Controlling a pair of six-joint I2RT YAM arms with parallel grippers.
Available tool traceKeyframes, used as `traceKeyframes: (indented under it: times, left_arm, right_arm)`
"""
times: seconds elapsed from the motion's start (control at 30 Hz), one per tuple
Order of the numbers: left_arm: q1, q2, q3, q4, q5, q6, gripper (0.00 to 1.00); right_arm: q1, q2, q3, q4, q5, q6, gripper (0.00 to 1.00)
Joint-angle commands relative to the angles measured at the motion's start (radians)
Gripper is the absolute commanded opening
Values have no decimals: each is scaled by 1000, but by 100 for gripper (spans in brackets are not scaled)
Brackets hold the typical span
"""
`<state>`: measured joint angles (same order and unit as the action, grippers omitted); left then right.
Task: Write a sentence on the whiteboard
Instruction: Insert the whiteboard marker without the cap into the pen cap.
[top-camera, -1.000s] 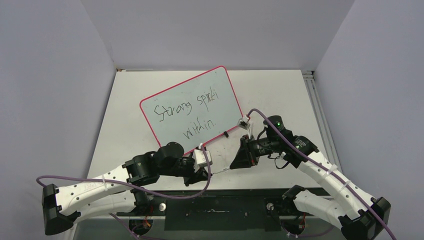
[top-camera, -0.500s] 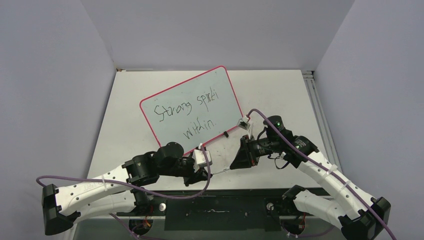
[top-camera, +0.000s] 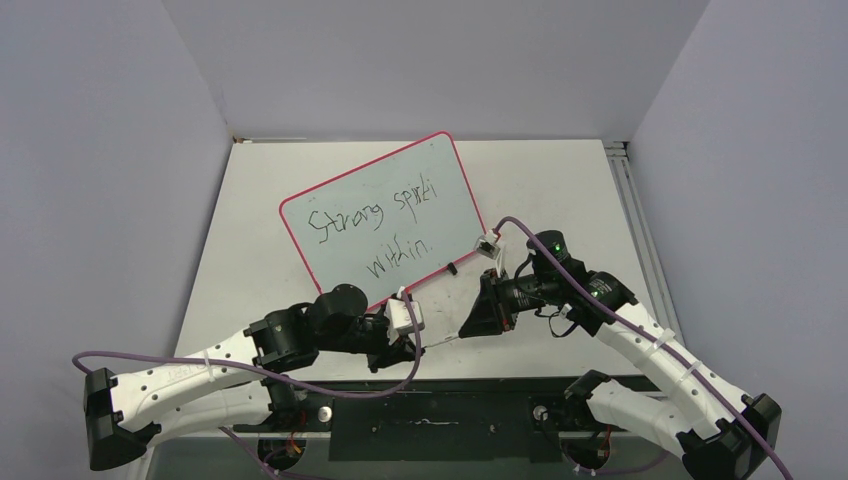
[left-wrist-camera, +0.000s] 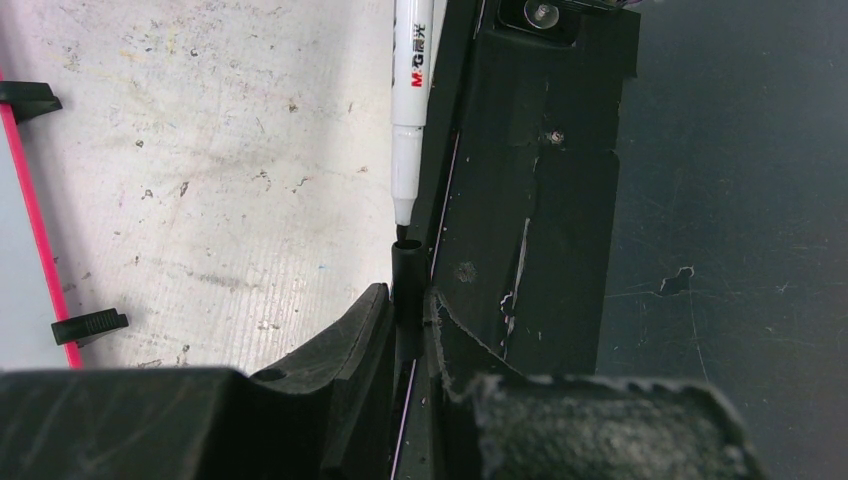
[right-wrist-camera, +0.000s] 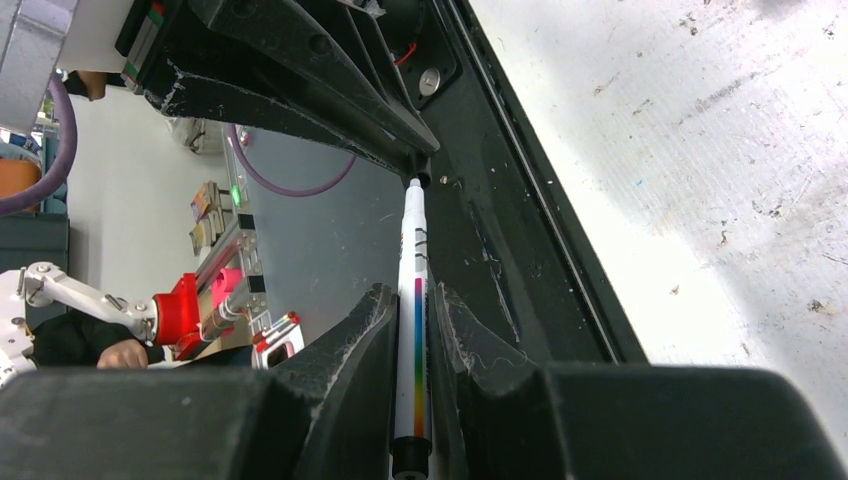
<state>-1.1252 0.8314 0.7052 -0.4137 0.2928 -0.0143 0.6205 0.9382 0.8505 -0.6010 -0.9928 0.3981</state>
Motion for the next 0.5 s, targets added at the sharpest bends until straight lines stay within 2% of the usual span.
traceKeyframes:
  times: [0.0,0.47]
  left_arm:
    - [-8,-14,17,38,5,10,0]
    - [-8,-18,16,40,5,9,0]
  right_arm:
    - [-7,2,-4,43,-23,-8,5]
    - [-7,-7,-20,40,-29,-5,5]
